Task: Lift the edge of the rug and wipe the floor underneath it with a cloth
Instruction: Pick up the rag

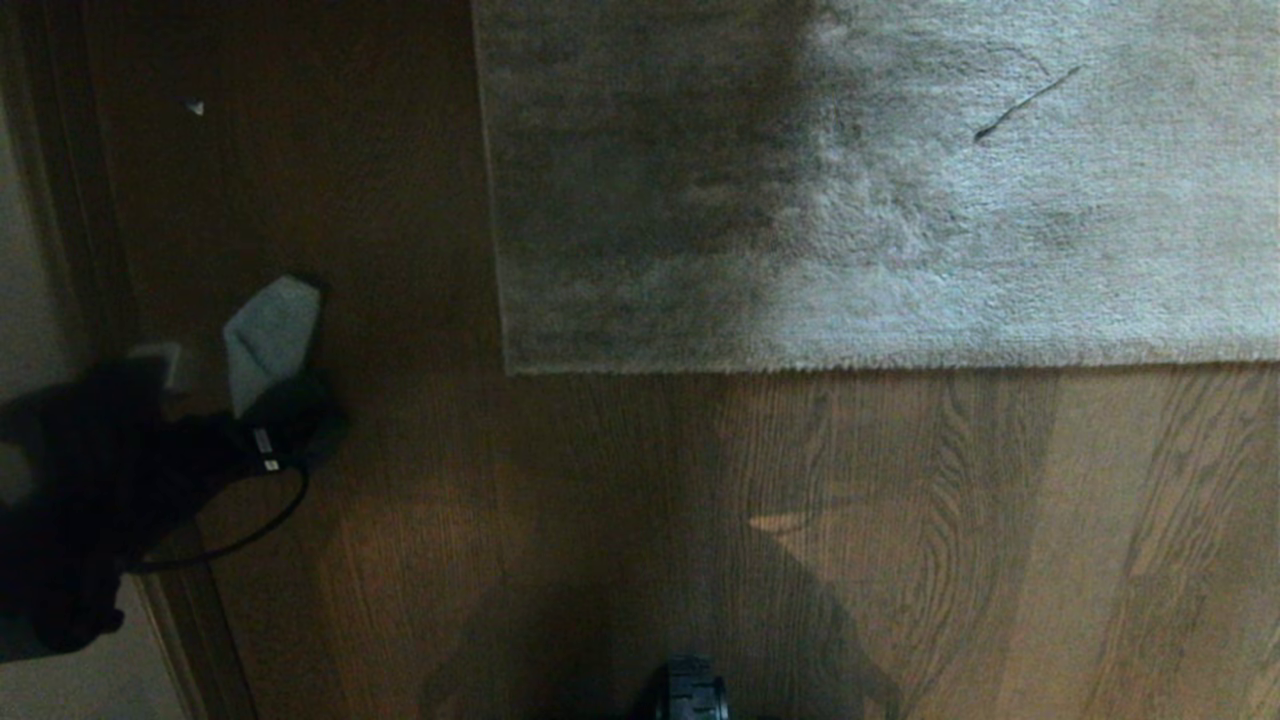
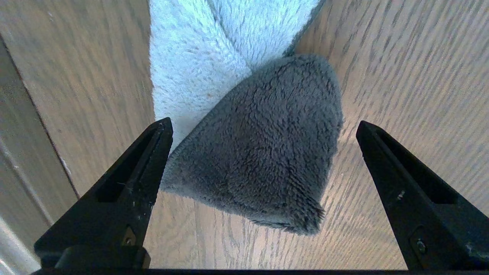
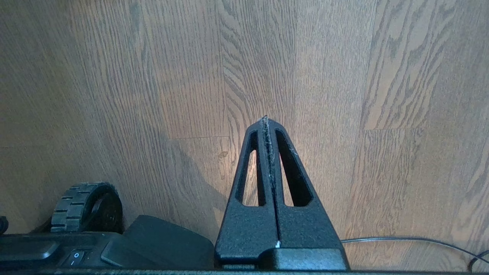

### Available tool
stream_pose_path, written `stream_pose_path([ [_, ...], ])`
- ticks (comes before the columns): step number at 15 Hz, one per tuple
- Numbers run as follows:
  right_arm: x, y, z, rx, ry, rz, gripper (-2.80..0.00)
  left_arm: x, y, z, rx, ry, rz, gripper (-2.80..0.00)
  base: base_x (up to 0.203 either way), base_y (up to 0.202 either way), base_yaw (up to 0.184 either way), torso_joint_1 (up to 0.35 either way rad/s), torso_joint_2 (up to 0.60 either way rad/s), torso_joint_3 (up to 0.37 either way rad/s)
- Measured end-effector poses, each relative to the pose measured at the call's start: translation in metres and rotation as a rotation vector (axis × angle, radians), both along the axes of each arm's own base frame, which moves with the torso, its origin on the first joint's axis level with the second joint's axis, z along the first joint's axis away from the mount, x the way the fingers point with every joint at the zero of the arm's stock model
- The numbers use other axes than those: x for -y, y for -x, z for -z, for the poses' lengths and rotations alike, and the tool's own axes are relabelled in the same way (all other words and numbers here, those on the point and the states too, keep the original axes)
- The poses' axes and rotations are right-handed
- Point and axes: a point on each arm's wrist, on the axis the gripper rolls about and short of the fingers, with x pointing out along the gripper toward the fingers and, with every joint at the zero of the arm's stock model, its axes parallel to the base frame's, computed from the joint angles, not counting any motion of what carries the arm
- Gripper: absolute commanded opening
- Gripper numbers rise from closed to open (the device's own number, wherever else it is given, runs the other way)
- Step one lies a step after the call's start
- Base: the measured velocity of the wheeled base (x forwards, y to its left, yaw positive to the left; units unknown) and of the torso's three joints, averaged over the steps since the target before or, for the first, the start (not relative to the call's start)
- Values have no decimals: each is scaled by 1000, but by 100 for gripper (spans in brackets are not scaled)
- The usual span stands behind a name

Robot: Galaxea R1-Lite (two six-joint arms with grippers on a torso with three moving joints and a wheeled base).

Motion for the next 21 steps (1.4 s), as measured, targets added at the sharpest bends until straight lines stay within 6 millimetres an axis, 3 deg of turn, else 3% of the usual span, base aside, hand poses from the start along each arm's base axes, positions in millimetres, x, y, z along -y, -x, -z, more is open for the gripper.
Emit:
stream_pose_path([
  [21,0,0,0,0,0,0,-280,-9,-37,26,49,-14,2,0,0,0,0,0,0,0],
])
